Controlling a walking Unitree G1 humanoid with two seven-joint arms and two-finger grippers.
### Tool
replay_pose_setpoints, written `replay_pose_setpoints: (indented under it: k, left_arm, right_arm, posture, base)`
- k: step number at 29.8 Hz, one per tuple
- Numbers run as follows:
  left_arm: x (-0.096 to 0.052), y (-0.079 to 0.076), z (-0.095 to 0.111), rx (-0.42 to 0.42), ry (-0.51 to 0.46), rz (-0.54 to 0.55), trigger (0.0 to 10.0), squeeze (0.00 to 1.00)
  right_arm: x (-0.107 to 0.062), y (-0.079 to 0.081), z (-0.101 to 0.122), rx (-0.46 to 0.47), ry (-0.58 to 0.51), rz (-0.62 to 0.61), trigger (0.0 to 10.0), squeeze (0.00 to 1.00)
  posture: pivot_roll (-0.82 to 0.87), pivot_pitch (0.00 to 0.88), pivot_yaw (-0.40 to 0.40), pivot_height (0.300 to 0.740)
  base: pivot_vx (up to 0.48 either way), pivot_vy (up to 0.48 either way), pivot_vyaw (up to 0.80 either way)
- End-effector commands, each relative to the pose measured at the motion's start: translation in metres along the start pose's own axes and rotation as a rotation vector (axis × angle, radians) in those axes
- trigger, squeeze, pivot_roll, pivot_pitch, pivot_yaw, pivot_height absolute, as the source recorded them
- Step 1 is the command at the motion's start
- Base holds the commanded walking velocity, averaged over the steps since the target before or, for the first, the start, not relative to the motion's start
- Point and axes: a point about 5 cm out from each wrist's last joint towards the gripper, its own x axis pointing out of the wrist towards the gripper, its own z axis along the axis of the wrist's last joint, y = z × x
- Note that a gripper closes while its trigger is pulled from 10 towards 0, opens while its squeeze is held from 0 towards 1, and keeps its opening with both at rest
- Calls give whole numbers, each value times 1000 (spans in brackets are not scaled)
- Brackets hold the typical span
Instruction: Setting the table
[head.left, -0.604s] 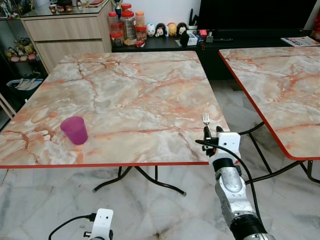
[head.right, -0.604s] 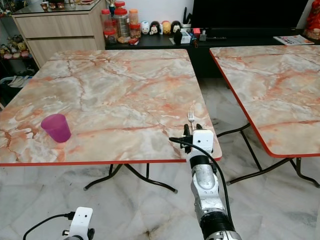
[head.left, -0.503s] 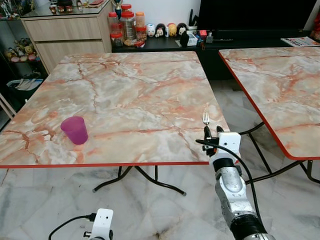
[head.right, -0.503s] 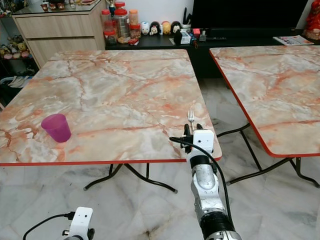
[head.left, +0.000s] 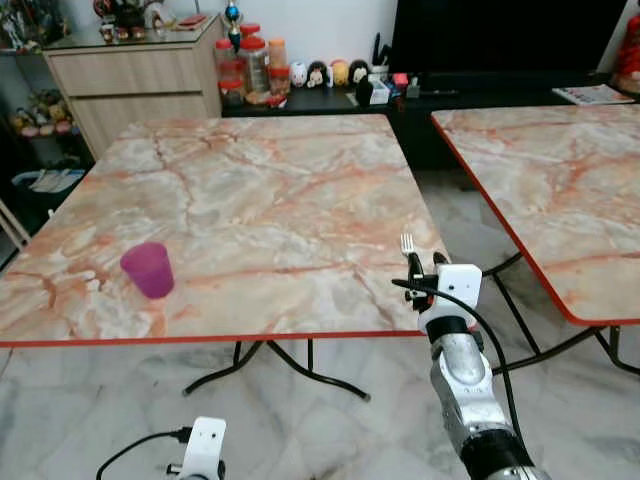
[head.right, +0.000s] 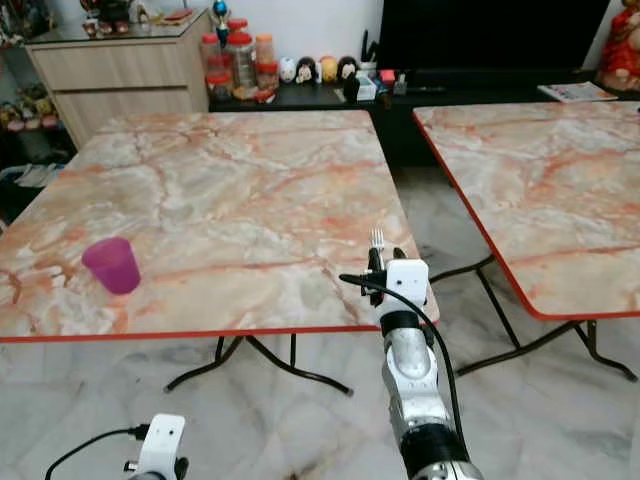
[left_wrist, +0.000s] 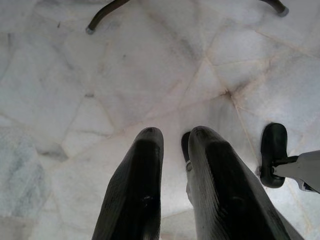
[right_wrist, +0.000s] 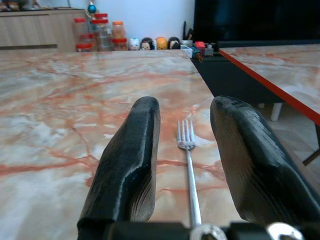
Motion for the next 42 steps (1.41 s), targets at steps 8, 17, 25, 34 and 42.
replay_pose_setpoints:
  k: [8,17,25,34,42]
  left_arm:
    - [0,1,-3,-12,7,7,10000,0]
    - [0,1,-2,-13,6,7,10000,0]
    - [0,1,-2,-13,6,6,10000,0]
    - [-1,1,-3,-14,7,5,10000,0]
    - [-1,0,-3,-14,7,4,10000,0]
  right_arm:
    - [1,0,0,-3,1,-1,10000,0]
    - [1,1,0,-8,3,4,10000,0]
    - [1,2,0,-8,2,6,10000,0]
    - [0,2,-1,-8,3,6,10000,0]
    - [-4,6,-4,-7,10,24,10000,0]
  posture:
    - [-84,0,2,740]
    - [-84,0,4,740]
    - [-83,0,3,740]
    - [-85,0,3,740]
    - [-86,0,1,740]
  base:
    - [263,0,0]
    - [273,0,0]
    - [279,0,0]
    - [299,0,0]
    - [301,0,0]
